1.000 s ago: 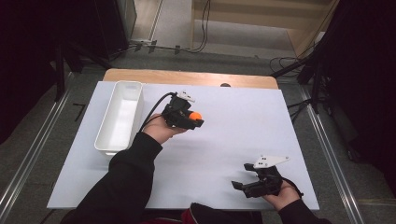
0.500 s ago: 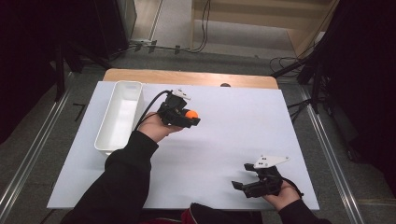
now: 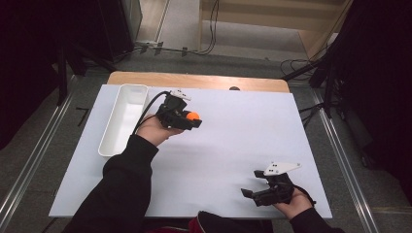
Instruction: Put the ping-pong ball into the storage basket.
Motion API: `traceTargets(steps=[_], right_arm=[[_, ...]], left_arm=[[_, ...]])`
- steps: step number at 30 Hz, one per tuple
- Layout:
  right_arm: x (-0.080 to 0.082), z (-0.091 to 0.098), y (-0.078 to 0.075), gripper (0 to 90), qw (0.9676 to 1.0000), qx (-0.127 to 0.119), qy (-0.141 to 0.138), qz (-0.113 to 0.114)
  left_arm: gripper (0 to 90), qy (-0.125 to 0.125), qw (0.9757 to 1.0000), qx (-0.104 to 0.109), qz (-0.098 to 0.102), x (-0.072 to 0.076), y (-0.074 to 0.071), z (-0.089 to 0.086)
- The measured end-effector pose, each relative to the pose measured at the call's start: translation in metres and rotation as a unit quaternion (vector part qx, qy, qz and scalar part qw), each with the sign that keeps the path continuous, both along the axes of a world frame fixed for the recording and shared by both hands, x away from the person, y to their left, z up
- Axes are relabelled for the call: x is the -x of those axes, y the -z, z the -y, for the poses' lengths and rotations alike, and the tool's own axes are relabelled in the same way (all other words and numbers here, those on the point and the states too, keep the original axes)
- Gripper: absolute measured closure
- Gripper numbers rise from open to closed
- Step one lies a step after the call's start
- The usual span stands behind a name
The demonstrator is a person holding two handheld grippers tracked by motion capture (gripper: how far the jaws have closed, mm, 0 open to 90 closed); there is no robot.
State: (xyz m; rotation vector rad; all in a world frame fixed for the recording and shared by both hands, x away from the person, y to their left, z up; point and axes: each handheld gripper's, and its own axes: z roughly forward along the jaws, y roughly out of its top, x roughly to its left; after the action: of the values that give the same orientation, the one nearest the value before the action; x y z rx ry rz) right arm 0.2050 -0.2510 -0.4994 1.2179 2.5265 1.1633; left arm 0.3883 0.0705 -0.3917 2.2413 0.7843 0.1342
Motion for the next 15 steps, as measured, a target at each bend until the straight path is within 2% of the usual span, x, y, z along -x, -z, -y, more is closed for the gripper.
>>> traceTargets(steps=[5,15], right_arm=[[0.0,0.0,0.0,12.2,1.0,0.0,-0.001,0.001],[0.0,0.0,0.0,12.3,1.0,0.0,-0.002,0.002]], left_arm=[[50.2,0.0,1.0,-0.006,0.002,-0.001,-0.002,-0.004],[50.3,-0.015,0.9999,0.0,-0.003,-0.006,-0.001,-0.014]])
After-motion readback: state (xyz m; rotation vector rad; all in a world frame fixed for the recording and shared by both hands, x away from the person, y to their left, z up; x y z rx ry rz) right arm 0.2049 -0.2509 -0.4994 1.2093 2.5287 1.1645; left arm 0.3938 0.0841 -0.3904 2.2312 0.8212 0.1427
